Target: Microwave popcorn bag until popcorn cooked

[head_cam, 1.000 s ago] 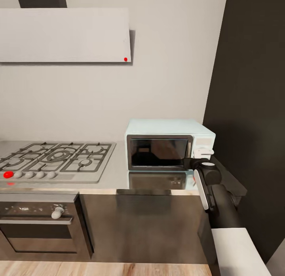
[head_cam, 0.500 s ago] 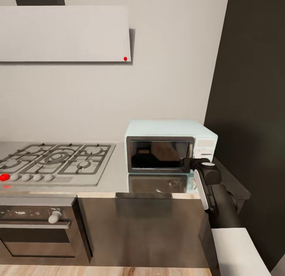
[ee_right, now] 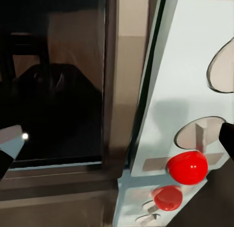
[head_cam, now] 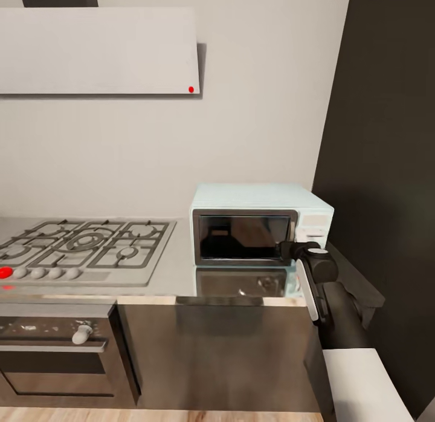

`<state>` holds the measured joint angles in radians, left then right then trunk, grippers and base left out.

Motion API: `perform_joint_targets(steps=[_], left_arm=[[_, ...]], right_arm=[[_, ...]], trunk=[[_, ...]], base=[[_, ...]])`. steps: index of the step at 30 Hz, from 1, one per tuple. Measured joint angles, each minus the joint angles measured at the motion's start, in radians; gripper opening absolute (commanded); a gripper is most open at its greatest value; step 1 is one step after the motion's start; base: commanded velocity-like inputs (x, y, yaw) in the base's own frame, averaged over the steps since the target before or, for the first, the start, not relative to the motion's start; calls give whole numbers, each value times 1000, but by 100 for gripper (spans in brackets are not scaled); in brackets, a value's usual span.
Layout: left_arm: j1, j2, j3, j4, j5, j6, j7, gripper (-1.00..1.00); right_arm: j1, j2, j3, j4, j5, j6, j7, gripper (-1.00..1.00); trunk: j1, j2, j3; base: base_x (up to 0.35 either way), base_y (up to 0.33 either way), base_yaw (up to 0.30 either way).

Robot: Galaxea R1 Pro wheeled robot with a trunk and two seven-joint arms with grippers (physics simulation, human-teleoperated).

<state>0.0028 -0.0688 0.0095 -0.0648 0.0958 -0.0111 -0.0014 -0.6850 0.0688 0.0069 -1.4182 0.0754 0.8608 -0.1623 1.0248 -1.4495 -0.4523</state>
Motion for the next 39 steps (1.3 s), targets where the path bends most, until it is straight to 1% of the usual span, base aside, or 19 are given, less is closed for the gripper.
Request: perform_joint_targets(steps=[6, 9, 13, 16, 19, 30, 31, 34, 39], left_arm=[[0, 0, 0, 0, 0, 0, 0, 100], [0, 0, 0, 0, 0, 0, 0, 100], [0, 1, 0, 0, 0, 0, 0, 100], [0, 0, 0, 0, 0, 0, 0, 100], [0, 0, 0, 0, 0, 0, 0, 100], [0, 2, 0, 0, 0, 0, 0, 100], [0, 2, 0, -1, 0, 0, 0, 100], [0, 1, 0, 0, 0, 0, 0, 100], [0, 0, 0, 0, 0, 0, 0, 100]], right_arm=[[0, -1, 0, 2, -1, 0, 0, 100], [17, -5, -1, 3, -2, -7, 2, 100], [22, -7, -1, 4, -4, -9, 5, 100], [23, -9, -4, 6, -5, -9, 59, 100], [23, -18, -5, 5, 6, -10, 82, 100], [23, -20, -8, 5, 6, -10, 81, 100], [23, -19, -8, -1, -2, 3, 77, 100], [23, -19, -8, -24, -2, 48, 77, 100], [24, -19, -8, -24, -5, 47, 77, 100]], trunk=[[0, 0, 0], [0, 0, 0], [0, 0, 0], [0, 0, 0], [0, 0, 0], [0, 0, 0], [0, -1, 0], [0, 0, 0], [0, 0, 0]], base=[[92, 0, 0], [32, 0, 0], [5, 0, 0], [0, 0, 0], [0, 0, 0], [65, 0, 0], [90, 0, 0], [51, 0, 0], [6, 0, 0]])
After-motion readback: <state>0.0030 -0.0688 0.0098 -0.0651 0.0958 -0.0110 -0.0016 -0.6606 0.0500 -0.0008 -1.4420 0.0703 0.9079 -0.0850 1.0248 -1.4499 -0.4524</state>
